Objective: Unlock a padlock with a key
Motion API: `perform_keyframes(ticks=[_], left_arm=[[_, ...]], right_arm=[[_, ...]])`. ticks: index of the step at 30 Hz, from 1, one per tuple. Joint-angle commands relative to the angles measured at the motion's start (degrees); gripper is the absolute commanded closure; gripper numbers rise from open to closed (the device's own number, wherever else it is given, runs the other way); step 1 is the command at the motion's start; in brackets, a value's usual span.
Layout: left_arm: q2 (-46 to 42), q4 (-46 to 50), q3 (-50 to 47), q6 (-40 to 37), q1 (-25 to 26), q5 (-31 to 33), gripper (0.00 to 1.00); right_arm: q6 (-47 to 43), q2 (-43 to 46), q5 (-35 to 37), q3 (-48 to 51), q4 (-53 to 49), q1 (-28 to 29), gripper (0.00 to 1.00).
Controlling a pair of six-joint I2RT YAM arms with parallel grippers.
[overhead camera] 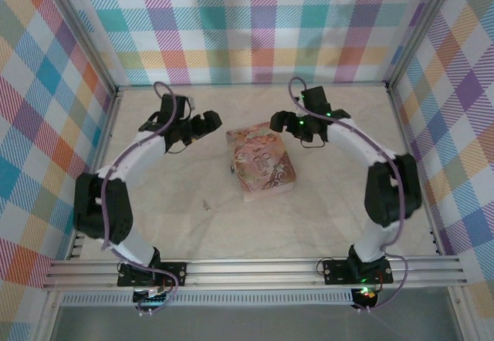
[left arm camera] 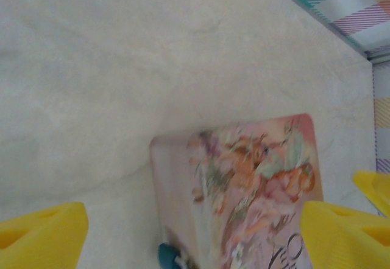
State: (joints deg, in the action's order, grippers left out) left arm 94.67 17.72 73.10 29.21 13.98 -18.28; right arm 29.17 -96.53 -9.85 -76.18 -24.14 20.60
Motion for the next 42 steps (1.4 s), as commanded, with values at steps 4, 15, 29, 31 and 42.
perform_keyframes(ticks=[4, 15, 29, 31, 42], left_arm=[[14.9, 6.92, 16.16, -5.92, 0.69, -11.73, 0.15], [32.07, 18.4, 37.86, -14.82, 4.13, -17.46, 0.17], [25.74, 17.12, 27.03, -16.34, 5.53, -17.76, 0.25], [23.44, 15.71, 23.3, -15.63, 5.53, -16.95, 0.26], [10.19, 9.89, 4.01, -10.95, 5.53, -12.02, 0.35]], right_arm=[[7.25, 16.64, 3.78, 15.39, -2.25, 0.2, 0.12], [18.93, 35.8, 4.6, 35.33, -4.08, 7.78, 0.14], [24.93, 29.21, -0.35, 39.11, 10.39, 12.71, 0.19], [24.86, 27.0, -0.18, 38.04, 11.57, 12.71, 0.2], [19.23, 14.11, 3.4, 26.81, 11.44, 10.66, 0.26]])
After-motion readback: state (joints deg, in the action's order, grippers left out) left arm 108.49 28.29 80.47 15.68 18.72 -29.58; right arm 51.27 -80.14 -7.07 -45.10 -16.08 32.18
